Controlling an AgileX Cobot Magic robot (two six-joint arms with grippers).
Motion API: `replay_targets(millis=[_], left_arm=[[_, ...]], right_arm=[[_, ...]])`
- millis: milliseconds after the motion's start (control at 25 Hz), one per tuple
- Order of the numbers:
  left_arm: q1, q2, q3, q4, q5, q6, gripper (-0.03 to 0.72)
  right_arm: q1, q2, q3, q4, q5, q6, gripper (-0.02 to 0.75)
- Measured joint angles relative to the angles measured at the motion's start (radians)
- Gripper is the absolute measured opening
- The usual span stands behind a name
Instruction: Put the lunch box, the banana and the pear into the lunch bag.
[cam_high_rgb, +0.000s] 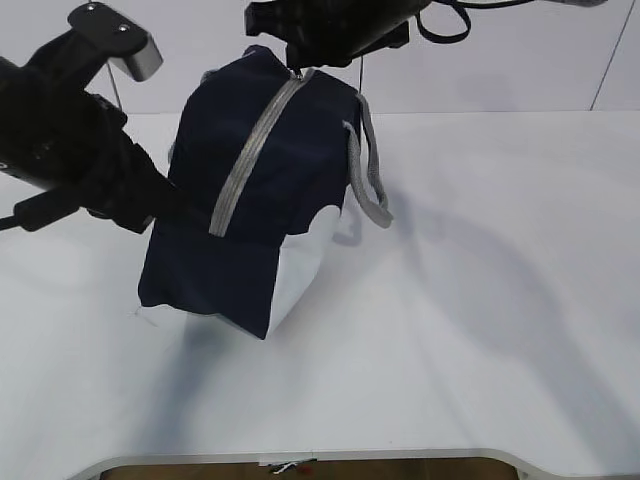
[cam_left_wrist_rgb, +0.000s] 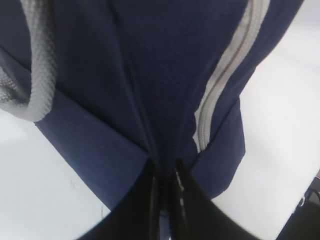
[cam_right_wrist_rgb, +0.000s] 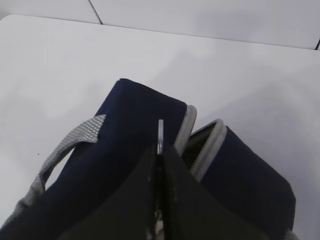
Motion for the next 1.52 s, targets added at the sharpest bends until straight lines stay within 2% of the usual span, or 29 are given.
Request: replay_targets(millis=[720,1080,1520], left_arm=[[0.000,-0.008,0.000,0.000,0.000,0.000,0.000],[0.000,-0.044,0.076,-0.002,-0.049,0.000,-0.001],[0.000,-0.066,0.090,-0.014,-0.048,0.000,-0.001]], right_arm=[[-0.070,0.042,-0.075,-0.002,-0.035,-0.003,0.013],[-0.072,0.125,-0.175,0.000,-0.038,-0.003,0.013],[-0.072,0.157,-0.195,0.041,-0.014,-0.003,0.013]])
